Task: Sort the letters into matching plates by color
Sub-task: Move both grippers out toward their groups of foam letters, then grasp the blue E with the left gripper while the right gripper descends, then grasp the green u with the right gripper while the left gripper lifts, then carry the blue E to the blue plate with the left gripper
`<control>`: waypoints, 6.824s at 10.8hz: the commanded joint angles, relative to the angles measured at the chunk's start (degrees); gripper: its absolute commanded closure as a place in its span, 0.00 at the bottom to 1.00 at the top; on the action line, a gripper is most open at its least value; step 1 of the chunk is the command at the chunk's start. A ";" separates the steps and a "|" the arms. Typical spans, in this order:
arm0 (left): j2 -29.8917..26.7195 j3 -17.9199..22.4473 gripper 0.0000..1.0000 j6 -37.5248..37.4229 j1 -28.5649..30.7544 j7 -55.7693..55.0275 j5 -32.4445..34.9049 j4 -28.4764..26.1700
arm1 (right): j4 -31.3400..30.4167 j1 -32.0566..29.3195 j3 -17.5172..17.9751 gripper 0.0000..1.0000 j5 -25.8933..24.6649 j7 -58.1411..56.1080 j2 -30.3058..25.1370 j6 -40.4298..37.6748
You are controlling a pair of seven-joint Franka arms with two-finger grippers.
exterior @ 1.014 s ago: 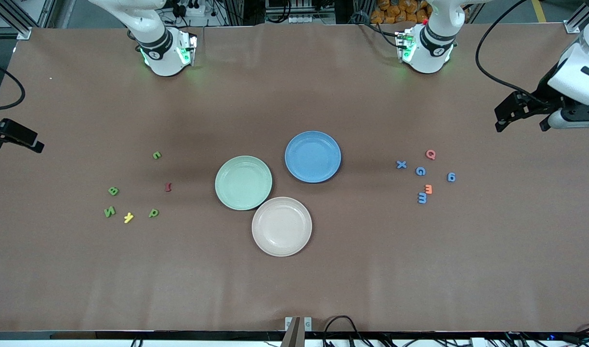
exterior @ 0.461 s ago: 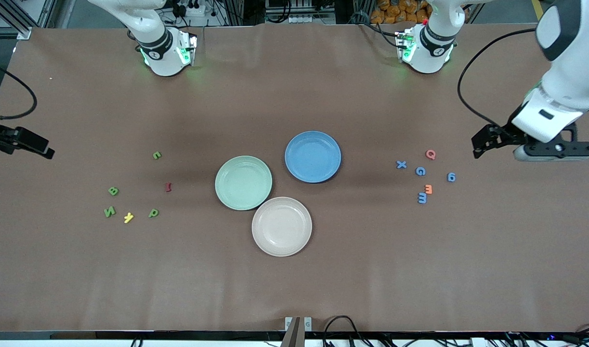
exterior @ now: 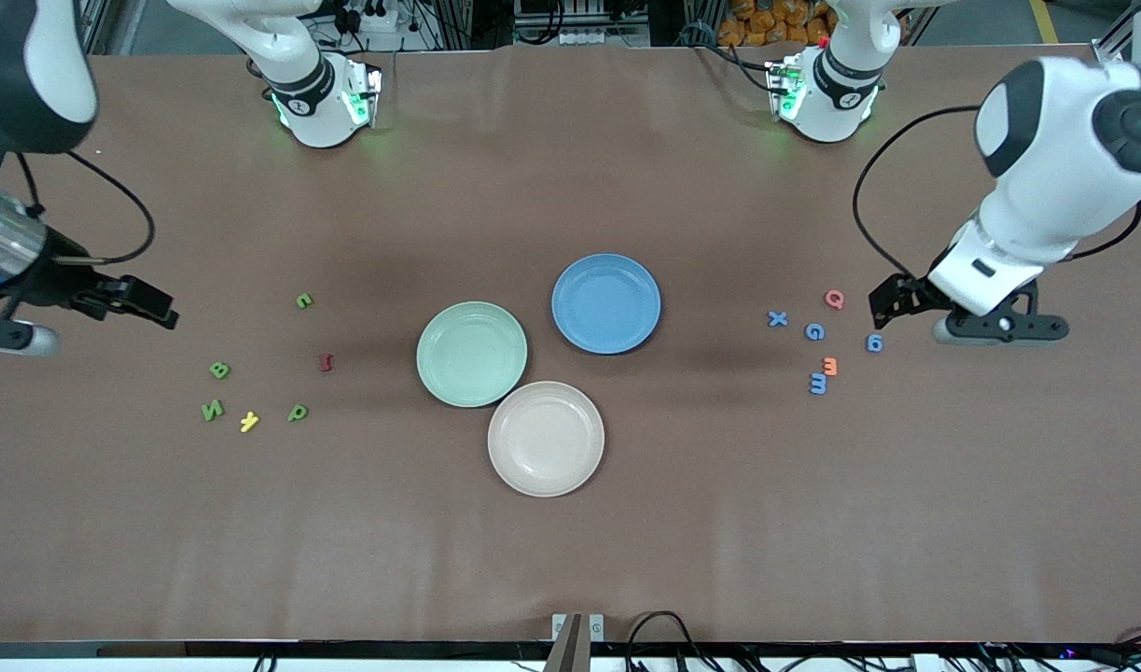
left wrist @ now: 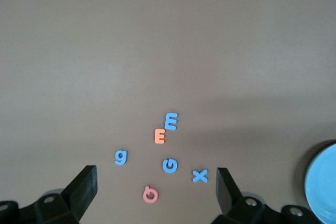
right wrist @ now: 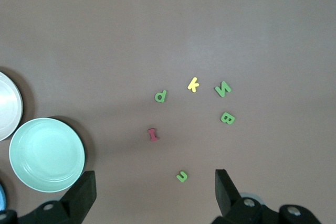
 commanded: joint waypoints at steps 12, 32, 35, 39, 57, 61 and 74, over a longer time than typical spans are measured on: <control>18.82 -0.05 0.06 20.73 0.10 -0.23 5.56 -3.61 | -39.49 3.12 0.35 0.00 0.58 5.45 -6.12 35.26; 28.49 -0.23 0.28 26.97 -0.51 -0.84 8.39 -3.61 | -52.07 -2.07 0.44 0.00 0.41 0.00 5.22 50.12; 29.19 -0.14 0.29 27.06 -1.39 -0.84 8.39 -3.53 | -52.07 -1.81 0.44 0.00 0.49 0.00 6.44 50.29; 29.28 -0.05 0.36 27.06 -1.48 -0.67 9.62 -3.52 | -52.07 -1.02 0.44 0.00 0.49 0.09 8.73 52.84; 27.88 -0.49 1.00 26.53 -1.56 -0.75 11.38 -3.52 | -52.78 -0.40 0.44 0.52 0.49 -0.09 7.86 52.76; 27.18 -2.07 1.00 24.96 -2.71 -2.95 11.29 -3.09 | -52.69 -0.49 0.44 0.54 0.49 -0.09 7.94 52.84; 24.54 -9.89 1.00 17.05 -4.99 -16.29 11.20 -0.63 | -51.64 -0.66 0.44 0.52 0.67 0.00 10.31 56.53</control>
